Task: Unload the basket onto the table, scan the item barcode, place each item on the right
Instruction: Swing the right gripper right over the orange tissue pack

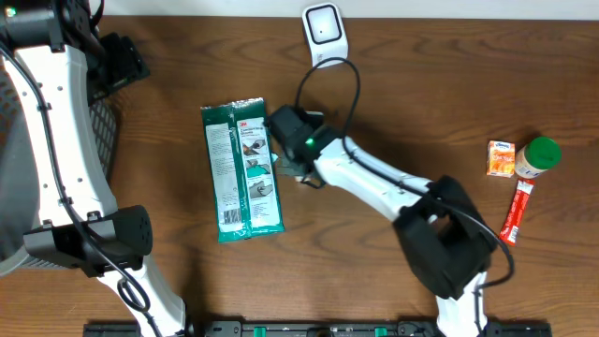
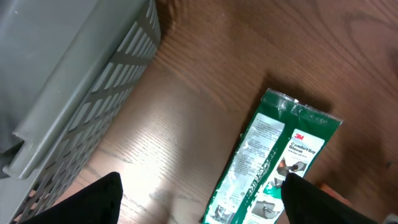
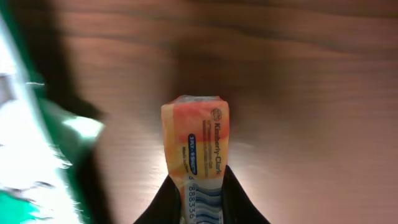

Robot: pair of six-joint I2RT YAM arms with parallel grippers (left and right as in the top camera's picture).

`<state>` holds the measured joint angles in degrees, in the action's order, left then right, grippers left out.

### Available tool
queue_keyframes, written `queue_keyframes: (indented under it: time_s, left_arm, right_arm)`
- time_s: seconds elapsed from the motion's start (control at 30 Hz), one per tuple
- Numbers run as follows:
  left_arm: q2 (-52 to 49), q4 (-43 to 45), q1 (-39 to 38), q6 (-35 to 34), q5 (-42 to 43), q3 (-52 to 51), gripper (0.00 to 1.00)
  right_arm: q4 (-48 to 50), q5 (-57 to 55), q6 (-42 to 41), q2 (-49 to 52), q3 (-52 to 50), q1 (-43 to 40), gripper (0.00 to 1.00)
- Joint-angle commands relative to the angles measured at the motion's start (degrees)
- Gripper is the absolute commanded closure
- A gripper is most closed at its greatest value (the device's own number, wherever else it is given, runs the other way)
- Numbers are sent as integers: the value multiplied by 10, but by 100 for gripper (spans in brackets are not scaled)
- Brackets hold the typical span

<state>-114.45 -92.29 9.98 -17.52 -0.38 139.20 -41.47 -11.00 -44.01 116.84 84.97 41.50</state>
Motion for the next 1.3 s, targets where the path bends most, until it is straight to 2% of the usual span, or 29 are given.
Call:
queue_keyframes:
  time_s: [0.0,0.23,0.37,0.87,0.97,1.03,1.1,1.13,1.17,1.27]
  left_arm:
    - [-4,-32,2,8,-7,2,18]
    - [-4,-32,2,8,-7,2,18]
    - [-4,-32,2,8,-7,2,18]
    - [-4,-32,2,8,-7,2,18]
    - [-4,-32,2,8,-7,2,18]
    - [-4,-32,2,8,-7,2,18]
    - [-4,-32,2,8,-7,2,18]
    - [-4,-32,2,8,-7,2,18]
    - [-4,-32,2,8,-7,2,18]
    - [-4,-32,2,8,-7,2,18]
  right_arm:
    - [-53,-68,47,-81,2,-36,90]
    - [-207,-81,113,-126,1,-107,89]
    - [-239,-82,115,-118,-16,-140,89]
    - [-20,-84,115,-117,-199,-147,90]
    - [7,-49,115,-117,-214,-145,80]
    - [19,-14,115,-117,-215,-144,67]
    - [26,-2,115,-117,-215,-144,44]
    - [30,2,115,-117,-215,-144,37]
    - [32,8,115,-117,-215,-144,34]
    - [34,17,115,-117,-215,-144,33]
